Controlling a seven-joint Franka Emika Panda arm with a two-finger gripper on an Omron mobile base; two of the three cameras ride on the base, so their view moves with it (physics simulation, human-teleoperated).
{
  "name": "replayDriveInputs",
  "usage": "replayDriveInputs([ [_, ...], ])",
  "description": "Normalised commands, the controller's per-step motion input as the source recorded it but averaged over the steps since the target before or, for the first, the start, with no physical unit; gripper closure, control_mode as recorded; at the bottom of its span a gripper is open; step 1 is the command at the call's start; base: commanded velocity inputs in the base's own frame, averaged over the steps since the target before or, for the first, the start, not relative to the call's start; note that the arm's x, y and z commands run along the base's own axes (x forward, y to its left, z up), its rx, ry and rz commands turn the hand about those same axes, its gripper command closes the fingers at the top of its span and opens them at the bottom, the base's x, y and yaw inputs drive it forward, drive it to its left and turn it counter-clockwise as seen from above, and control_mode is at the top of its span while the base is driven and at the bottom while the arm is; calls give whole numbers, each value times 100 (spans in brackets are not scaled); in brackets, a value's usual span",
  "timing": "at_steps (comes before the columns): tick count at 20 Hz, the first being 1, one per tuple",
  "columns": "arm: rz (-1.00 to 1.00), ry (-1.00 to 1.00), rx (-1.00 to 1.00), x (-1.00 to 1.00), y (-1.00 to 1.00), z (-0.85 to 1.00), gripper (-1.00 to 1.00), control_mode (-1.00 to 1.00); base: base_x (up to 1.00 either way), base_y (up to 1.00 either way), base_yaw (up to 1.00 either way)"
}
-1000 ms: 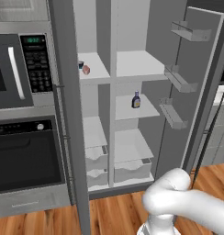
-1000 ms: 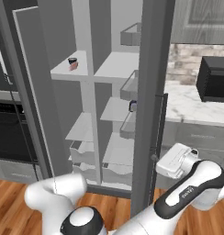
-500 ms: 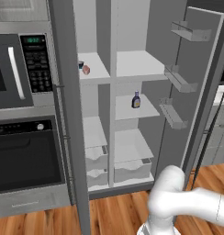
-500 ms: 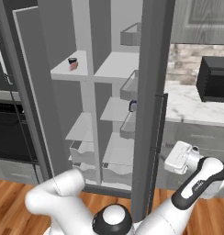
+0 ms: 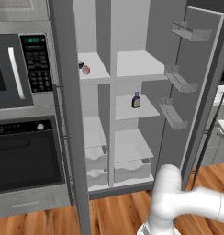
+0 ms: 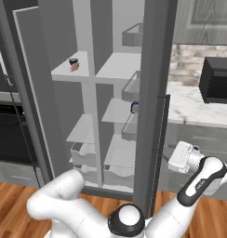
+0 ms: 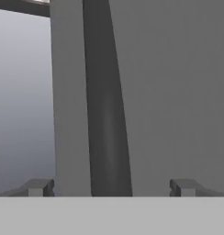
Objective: There's a steak in the fridge that needs to be moved to the freezer for freezing. Pick up the steak from the fridge, place it on any shelf in the freezer, and close the fridge and freezer doors when done.
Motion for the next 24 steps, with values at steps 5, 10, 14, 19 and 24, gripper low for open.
replayDriveInputs([
  [5,0,0,0,63,0,-33,-100,-100,0,0,0],
  [10,-4,0,-4,13,37,-14,-100,-100,0,0,0],
  [14,-14,0,-9,0,75,-12,-100,-100,0,0,0],
  [19,-24,0,-9,0,93,-10,-100,-100,0,0,0],
  [24,-34,0,-1,1,99,-7,-100,-100,0,0,0],
])
